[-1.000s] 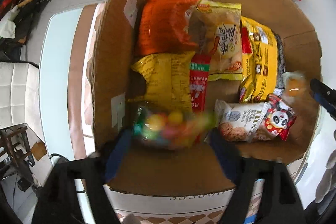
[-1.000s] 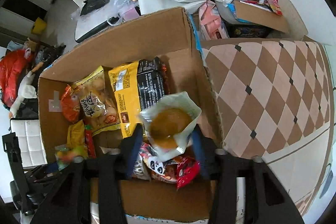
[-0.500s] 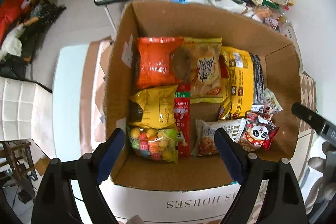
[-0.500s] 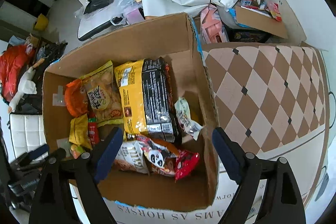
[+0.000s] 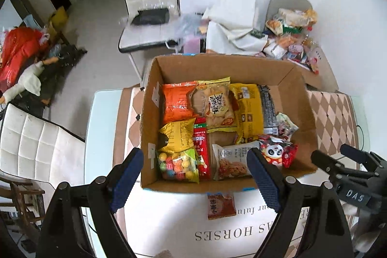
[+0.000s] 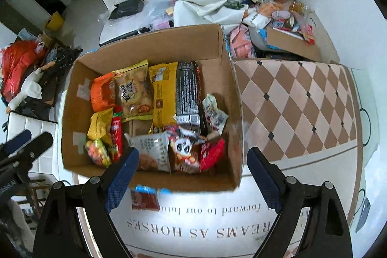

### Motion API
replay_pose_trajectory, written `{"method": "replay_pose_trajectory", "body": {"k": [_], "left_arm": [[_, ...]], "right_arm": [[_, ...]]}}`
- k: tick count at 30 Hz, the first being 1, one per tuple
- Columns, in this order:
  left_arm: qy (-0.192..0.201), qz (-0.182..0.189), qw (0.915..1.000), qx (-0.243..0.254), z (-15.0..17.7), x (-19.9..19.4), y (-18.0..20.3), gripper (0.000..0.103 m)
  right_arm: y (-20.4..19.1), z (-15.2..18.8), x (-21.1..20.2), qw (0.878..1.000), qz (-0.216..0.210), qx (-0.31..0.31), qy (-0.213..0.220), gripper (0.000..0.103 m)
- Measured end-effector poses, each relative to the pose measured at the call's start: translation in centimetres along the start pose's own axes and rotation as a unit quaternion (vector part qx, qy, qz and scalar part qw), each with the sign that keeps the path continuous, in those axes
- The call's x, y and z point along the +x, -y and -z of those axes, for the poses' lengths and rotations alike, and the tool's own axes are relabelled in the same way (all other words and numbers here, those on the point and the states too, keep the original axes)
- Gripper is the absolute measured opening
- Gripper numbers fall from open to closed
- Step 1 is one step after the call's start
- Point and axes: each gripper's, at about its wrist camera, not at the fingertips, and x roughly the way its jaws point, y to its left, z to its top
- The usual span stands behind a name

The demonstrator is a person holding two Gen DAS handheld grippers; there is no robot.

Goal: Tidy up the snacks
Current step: 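Move both tools back toward the last snacks on the table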

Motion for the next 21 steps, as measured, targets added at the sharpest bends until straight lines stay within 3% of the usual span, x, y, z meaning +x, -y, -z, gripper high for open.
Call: {"method": "replay_pose_trajectory", "body": {"k": [11, 21], "left_arm": [[0.076, 0.001, 0.997, -0.01, 5.2, -6.8, 0.4, 0.087], [0.099, 0.002, 0.995, -0.014, 9.8, -10.1, 1.3, 0.087]], "right_arm": [[-0.5, 6.5, -6.7, 0.998, -0.002, -0.01, 0.057, 0.093], [-1.2, 11.4, -11.8, 0.995, 0.001, -0.029, 0.098, 0.093]]}}
